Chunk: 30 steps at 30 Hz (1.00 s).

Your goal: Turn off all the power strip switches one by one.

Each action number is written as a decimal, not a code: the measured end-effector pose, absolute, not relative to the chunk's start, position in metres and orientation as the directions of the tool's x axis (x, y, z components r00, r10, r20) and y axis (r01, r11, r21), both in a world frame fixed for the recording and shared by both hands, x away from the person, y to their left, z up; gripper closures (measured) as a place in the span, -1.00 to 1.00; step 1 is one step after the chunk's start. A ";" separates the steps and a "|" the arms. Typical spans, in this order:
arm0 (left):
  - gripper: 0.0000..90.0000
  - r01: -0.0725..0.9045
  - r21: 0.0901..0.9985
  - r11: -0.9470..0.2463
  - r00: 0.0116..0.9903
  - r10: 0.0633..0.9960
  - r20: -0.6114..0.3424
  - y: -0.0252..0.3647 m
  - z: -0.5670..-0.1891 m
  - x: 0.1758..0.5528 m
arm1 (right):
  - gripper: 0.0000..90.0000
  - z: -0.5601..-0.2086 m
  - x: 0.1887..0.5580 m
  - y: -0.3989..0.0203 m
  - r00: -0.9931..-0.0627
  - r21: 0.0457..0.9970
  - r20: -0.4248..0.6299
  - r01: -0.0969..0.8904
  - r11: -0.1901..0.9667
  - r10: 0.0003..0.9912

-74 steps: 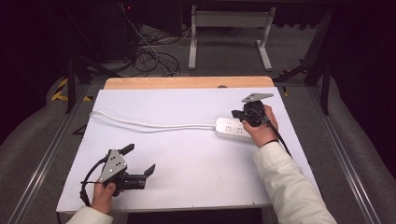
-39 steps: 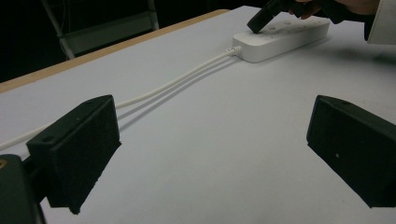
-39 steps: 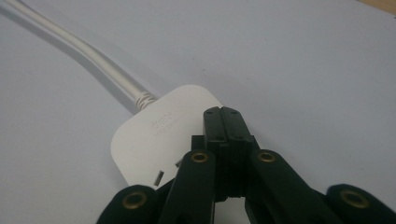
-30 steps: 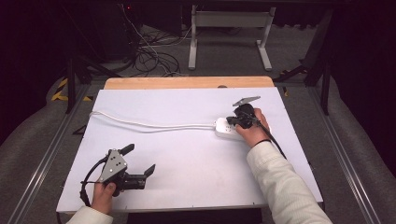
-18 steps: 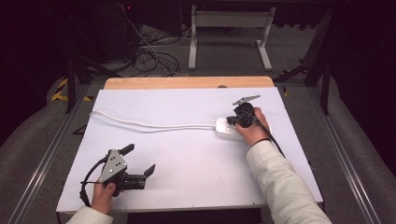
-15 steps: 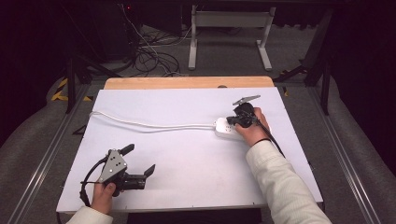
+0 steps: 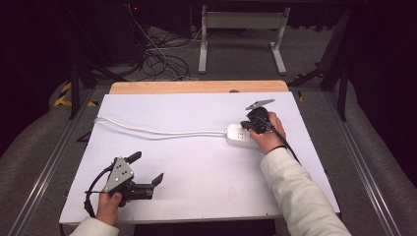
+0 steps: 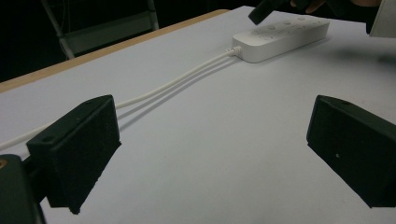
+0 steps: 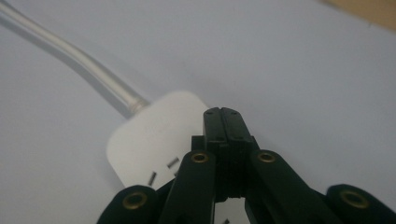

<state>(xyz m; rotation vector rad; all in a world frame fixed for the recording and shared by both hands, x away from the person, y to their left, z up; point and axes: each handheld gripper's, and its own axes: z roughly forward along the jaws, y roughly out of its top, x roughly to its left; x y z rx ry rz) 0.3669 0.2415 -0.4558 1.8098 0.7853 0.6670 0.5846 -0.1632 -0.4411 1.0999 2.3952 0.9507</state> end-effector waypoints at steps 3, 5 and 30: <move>-0.93 0.207 0.938 -0.279 0.634 0.768 0.089 0.242 -0.456 0.367 | 1.00 -0.424 0.578 -0.168 -0.661 0.768 -0.001 0.480 0.424 0.750; -0.93 0.207 0.938 -0.280 0.634 0.768 0.089 0.241 -0.456 0.367 | 1.00 -0.415 0.572 -0.168 -0.678 0.780 -0.004 0.458 0.426 0.735; -0.93 0.208 0.939 -0.275 0.630 0.771 0.086 0.242 -0.455 0.367 | 0.22 -0.389 0.543 -0.173 -0.737 0.855 -0.032 0.329 0.400 0.675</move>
